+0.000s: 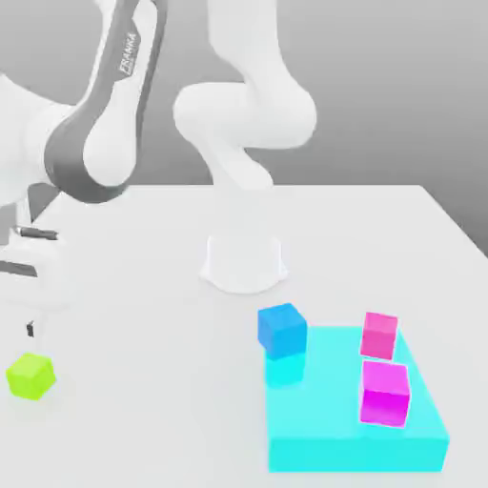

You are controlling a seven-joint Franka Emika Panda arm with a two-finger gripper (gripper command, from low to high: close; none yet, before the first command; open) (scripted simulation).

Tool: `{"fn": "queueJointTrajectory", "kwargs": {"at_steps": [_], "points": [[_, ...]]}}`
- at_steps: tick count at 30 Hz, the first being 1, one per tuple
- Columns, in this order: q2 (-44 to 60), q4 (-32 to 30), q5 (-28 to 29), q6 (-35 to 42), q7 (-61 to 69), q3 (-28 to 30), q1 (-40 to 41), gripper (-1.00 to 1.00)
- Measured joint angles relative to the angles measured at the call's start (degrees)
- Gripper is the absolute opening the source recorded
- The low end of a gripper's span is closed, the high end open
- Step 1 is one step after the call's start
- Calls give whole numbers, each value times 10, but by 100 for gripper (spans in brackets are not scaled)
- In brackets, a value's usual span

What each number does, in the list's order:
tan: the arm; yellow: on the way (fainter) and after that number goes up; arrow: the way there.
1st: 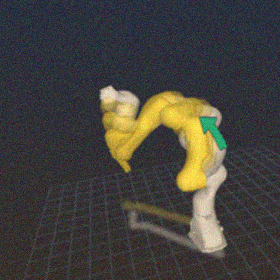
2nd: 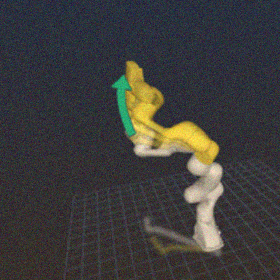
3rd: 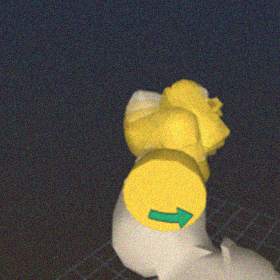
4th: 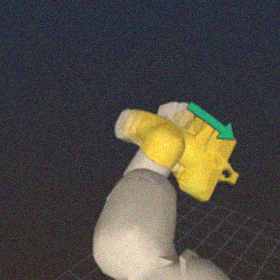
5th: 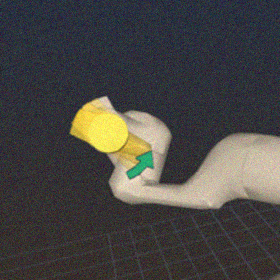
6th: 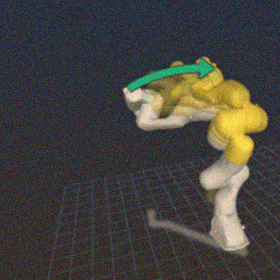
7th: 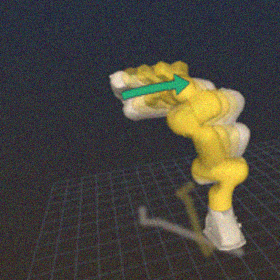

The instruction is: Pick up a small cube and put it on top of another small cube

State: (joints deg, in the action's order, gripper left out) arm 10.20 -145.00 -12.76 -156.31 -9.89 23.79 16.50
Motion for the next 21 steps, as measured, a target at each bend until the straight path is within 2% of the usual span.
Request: {"fn": "queueJointTrajectory", "kwargs": {"at_steps": [2, 6, 7, 14, 19, 21], "points": [[43, -1, -28, -22, 33, -15, 27, 0], [126, 17, -93, -81, 86, -84, 87, 0], [140, 20, -103, -91, 94, -97, 99, -100], [140, 20, -102, -91, 93, -99, 100, -100], [50, -4, -22, -26, 32, -30, 49, -100], [7, -22, 8, -5, 4, -33, 23, -100]]}}
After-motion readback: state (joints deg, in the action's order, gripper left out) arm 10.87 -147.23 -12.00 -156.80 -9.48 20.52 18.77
